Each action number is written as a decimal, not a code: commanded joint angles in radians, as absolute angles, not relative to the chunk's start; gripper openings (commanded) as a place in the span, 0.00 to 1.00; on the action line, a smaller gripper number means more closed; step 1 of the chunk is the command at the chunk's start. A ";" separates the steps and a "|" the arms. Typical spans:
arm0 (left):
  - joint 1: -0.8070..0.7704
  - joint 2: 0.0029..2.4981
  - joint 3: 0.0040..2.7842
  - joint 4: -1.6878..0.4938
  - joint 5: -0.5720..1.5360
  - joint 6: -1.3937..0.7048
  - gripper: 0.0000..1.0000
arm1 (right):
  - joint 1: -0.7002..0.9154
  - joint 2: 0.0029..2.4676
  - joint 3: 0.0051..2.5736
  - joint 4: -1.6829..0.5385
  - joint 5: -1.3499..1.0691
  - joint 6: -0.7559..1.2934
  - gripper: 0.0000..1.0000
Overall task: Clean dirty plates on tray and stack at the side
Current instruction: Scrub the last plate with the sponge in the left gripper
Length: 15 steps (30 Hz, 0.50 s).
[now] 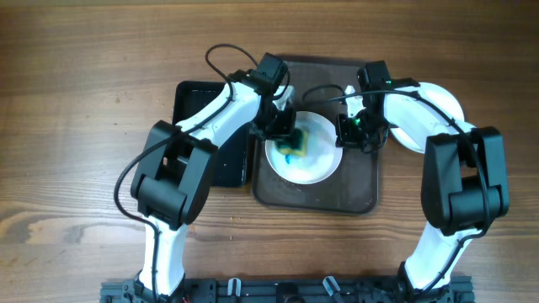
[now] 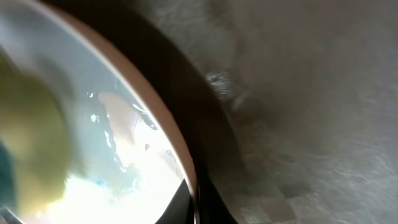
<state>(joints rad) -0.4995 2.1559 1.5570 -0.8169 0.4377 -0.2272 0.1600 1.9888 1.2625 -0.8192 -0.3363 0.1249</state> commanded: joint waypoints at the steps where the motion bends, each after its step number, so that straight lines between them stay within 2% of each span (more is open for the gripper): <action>1: -0.549 2.191 1.536 -0.828 0.769 -0.160 0.04 | 0.154 2.018 1.242 -0.805 -0.282 0.250 0.04; 5: -0.574 2.191 1.536 -0.857 0.696 -0.164 0.04 | 0.154 2.018 1.242 -0.801 -0.282 0.278 0.04; 7: -0.571 2.191 1.536 -0.921 0.538 -0.165 0.04 | 0.154 2.018 1.242 -0.801 -0.282 0.278 0.04; 12: -0.525 2.191 1.536 -1.053 -0.079 -0.374 0.04 | 0.154 2.018 1.242 -0.800 -0.282 0.288 0.04; 15: -0.490 2.188 1.536 -1.060 -0.241 -0.460 0.04 | 0.154 2.018 1.242 -0.801 -0.282 0.287 0.04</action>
